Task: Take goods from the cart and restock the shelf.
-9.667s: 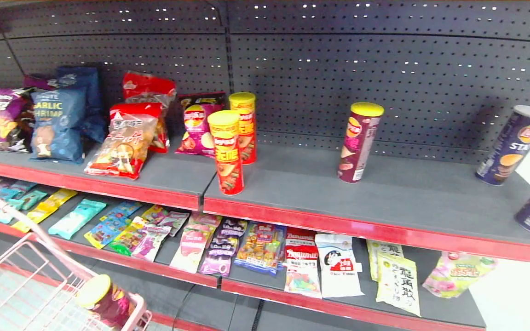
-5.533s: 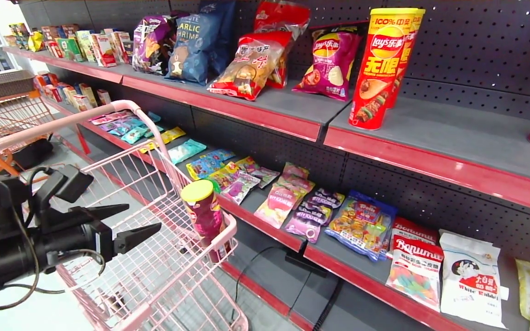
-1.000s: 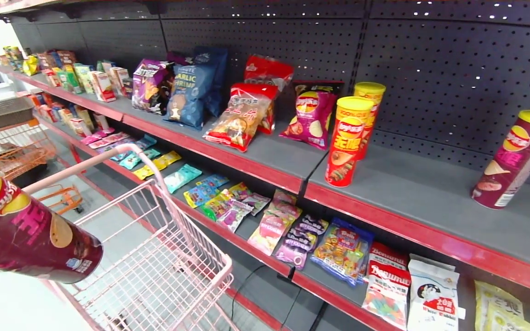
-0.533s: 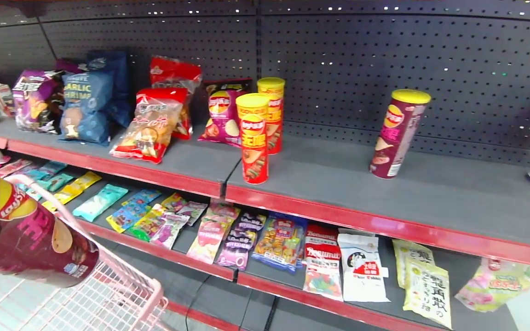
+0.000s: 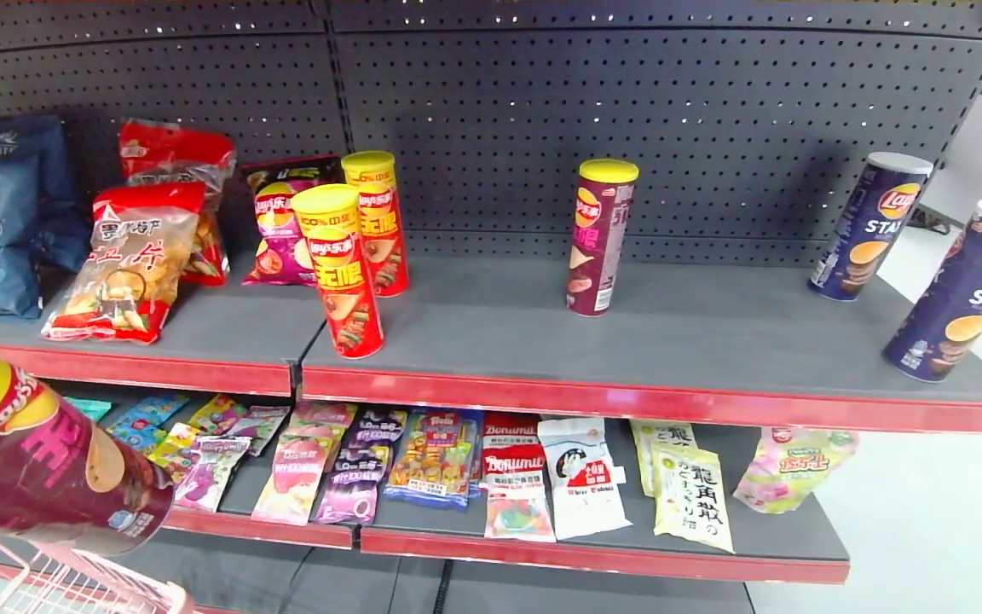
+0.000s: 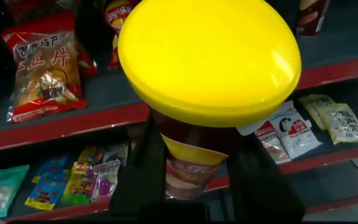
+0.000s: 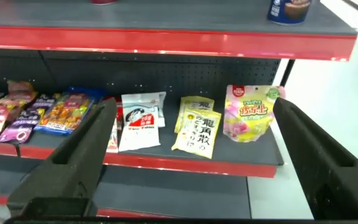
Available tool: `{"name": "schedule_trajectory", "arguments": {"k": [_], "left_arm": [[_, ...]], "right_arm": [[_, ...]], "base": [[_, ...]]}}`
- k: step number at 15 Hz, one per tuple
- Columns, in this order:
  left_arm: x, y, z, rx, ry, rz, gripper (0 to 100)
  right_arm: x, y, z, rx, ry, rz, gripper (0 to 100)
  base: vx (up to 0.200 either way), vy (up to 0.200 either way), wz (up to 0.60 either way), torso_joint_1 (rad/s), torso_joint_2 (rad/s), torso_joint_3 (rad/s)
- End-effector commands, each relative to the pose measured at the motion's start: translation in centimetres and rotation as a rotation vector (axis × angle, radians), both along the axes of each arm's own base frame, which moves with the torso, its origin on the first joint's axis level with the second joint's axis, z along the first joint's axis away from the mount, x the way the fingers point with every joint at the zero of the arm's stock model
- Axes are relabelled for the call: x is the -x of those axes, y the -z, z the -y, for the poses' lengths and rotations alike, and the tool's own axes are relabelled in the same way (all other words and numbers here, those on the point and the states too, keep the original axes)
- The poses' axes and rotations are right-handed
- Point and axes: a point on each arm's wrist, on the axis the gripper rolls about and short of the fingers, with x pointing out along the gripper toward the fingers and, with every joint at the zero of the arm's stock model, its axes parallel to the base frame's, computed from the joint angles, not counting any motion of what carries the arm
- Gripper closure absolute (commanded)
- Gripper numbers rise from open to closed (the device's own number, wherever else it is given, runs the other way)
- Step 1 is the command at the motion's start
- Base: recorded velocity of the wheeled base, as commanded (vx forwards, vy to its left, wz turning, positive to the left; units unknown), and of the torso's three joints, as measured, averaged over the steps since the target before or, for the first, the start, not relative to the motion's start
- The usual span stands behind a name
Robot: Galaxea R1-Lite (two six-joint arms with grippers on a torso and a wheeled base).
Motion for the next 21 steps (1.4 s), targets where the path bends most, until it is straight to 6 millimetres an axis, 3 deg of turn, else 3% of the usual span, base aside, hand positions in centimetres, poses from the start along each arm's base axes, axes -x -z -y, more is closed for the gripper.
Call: {"name": "schedule_trajectory", "arguments": {"k": [1, 5, 7, 14, 15, 16, 17, 18, 19, 20, 21], "left_arm": [[0.4, -0.1, 0.0, 0.001, 0.001, 0.018, 100], [1.5, 0.1, 0.0, -0.002, 0.002, 0.031, 100], [1.6, 0.1, 0.0, -0.003, 0.002, 0.033, 100], [6.0, 1.7, 0.0, -0.040, 0.024, 0.094, 100], [6.2, 1.8, 0.0, -0.040, 0.023, 0.099, 100], [6.3, 2.0, 0.0, -0.039, 0.022, 0.094, 100], [6.3, 2.1, 0.0, -0.039, 0.022, 0.083, 100], [6.3, 2.2, 0.0, -0.039, 0.022, 0.076, 100], [6.3, 2.2, 0.0, -0.039, 0.022, 0.076, 100], [6.2, 2.4, 0.0, -0.039, 0.016, 0.068, 100], [6.2, 2.4, -0.1, -0.038, -0.002, 0.069, 100]], "right_arm": [[0.0, 0.0, 0.0, 0.000, -0.001, 0.000, 0], [0.0, 0.0, 0.0, 0.000, -0.002, 0.000, 0], [0.0, 0.0, 0.0, 0.000, -0.002, 0.001, 0], [0.0, -0.2, 0.0, 0.026, -0.024, -0.001, 0], [0.2, -3.6, -0.1, 0.024, -0.103, 0.035, 0], [-1.6, -9.7, -0.2, -0.021, -0.135, -0.013, 0], [-4.1, -13.7, -0.3, -0.060, -0.154, -0.041, 0], [-6.3, -16.3, -0.6, -0.015, -0.209, -0.062, 0], [-6.3, -16.3, -0.6, -0.015, -0.209, -0.062, 0], [-10.4, -16.5, -1.9, 0.147, -0.366, -0.139, 0], [-12.8, -16.1, -2.6, 0.150, -0.389, -0.180, 0]], "base": [[0.200, 0.000, 0.00, -0.022, -0.01, 0.007], [0.200, 0.000, 0.00, 0.007, 0.01, 0.002], [0.000, 0.000, 0.00, 0.000, 0.00, 0.000], [0.000, 0.000, 0.00, 0.000, 0.00, 0.000], [0.000, 0.000, 0.00, 0.000, 0.00, 0.000], [0.000, 0.000, 0.00, 0.000, 0.00, 0.000], [0.000, 0.000, 0.00, 0.000, 0.00, 0.000], [0.000, 0.000, 0.00, 0.000, 0.00, 0.000], [0.000, 0.000, 0.00, 0.000, 0.00, 0.000], [0.000, 0.000, 0.00, 0.000, 0.00, 0.000], [0.000, 0.000, 0.00, 0.000, 0.00, 0.000]]}}
